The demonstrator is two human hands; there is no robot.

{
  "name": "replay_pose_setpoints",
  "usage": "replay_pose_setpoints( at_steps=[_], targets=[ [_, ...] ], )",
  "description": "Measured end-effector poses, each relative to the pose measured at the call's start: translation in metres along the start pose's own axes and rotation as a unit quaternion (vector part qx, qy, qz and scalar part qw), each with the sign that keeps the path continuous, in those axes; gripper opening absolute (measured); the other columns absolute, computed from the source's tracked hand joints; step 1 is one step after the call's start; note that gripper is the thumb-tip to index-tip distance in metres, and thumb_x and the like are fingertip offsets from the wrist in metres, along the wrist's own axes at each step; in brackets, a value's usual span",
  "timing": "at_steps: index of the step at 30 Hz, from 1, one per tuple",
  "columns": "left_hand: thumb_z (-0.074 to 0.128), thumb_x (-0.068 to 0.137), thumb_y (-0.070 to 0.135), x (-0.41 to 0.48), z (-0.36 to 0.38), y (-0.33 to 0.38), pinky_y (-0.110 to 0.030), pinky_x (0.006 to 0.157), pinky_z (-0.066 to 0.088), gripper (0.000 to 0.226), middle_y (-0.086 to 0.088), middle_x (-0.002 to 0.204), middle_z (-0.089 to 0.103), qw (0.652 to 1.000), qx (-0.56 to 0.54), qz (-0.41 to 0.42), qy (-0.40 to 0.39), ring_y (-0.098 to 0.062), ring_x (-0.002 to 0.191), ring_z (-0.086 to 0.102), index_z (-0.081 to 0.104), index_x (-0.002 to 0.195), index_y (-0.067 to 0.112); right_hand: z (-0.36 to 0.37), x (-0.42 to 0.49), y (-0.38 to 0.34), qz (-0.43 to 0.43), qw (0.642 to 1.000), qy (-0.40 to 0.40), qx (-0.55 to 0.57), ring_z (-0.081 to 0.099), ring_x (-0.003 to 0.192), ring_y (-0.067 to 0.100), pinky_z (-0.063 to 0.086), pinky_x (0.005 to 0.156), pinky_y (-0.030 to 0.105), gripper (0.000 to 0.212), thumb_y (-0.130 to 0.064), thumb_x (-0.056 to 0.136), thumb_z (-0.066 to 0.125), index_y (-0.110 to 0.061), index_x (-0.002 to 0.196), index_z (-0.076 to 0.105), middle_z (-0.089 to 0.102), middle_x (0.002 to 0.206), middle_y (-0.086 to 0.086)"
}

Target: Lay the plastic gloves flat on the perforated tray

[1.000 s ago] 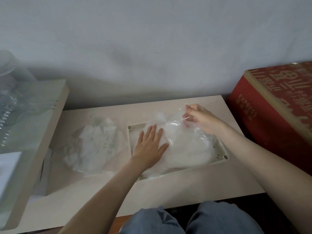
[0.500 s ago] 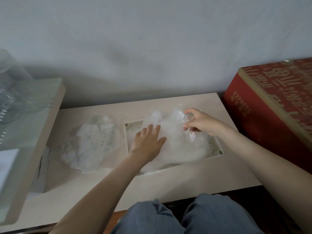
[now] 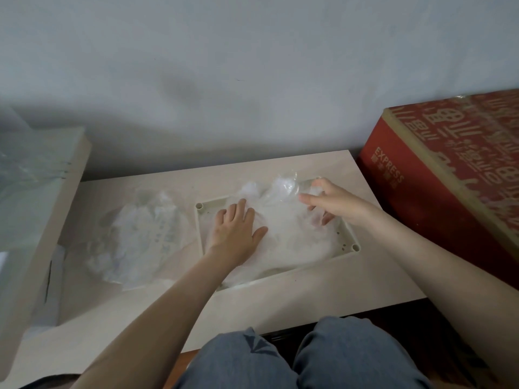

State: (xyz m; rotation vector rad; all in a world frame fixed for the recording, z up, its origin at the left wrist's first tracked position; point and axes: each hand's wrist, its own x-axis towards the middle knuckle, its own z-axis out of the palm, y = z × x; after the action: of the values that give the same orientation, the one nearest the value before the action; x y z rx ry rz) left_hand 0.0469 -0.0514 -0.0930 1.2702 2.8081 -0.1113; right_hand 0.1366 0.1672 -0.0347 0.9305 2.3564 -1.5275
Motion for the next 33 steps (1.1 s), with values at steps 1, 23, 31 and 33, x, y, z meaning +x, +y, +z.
replay_pose_setpoints(
  at_steps=[1,23,31,33],
  targets=[
    [0.025,0.099,0.053,0.001,0.0,0.001,-0.038,0.11,0.022,0.059,-0.009,0.156,0.015,1.0,0.0,-0.001,0.003,-0.027,0.138,0.025,0.031,0.141,0.013,0.0,-0.003,-0.001,-0.004,0.999,-0.045,-0.008,0.066,0.071,0.014,0.053,0.063,0.027,0.065,-0.04,0.088,0.065,-0.021,0.139,0.03,0.065,0.101,0.008],
    [0.012,0.084,0.069,0.005,0.013,0.003,-0.043,0.119,-0.007,0.083,-0.009,0.161,-0.006,0.997,-0.057,0.034,-0.04,-0.026,0.148,-0.011,0.011,0.151,0.02,0.015,-0.01,0.011,-0.043,0.993,-0.091,-0.066,0.055,0.098,0.013,0.047,0.079,0.017,0.104,-0.009,0.079,0.076,-0.031,0.149,0.002,0.051,0.124,-0.004],
    [0.036,0.086,0.069,0.007,0.003,0.002,-0.046,0.118,-0.008,0.09,-0.007,0.158,-0.022,0.998,-0.029,0.041,-0.032,-0.024,0.146,-0.02,0.002,0.153,0.02,0.003,-0.011,0.009,-0.042,0.993,-0.105,-0.045,0.064,0.104,0.033,0.051,0.08,0.021,0.092,0.002,0.081,0.069,-0.034,0.146,0.015,0.049,0.122,0.004],
    [0.035,0.087,0.069,0.008,0.005,0.001,-0.047,0.118,-0.009,0.091,-0.006,0.158,-0.024,0.998,-0.039,0.042,-0.04,-0.024,0.145,-0.022,-0.005,0.153,0.022,0.0,-0.011,0.011,-0.044,0.992,-0.108,-0.055,0.067,0.092,0.029,0.051,0.079,0.023,0.092,0.003,0.08,0.069,-0.035,0.146,0.016,0.048,0.122,0.005]
  ],
)
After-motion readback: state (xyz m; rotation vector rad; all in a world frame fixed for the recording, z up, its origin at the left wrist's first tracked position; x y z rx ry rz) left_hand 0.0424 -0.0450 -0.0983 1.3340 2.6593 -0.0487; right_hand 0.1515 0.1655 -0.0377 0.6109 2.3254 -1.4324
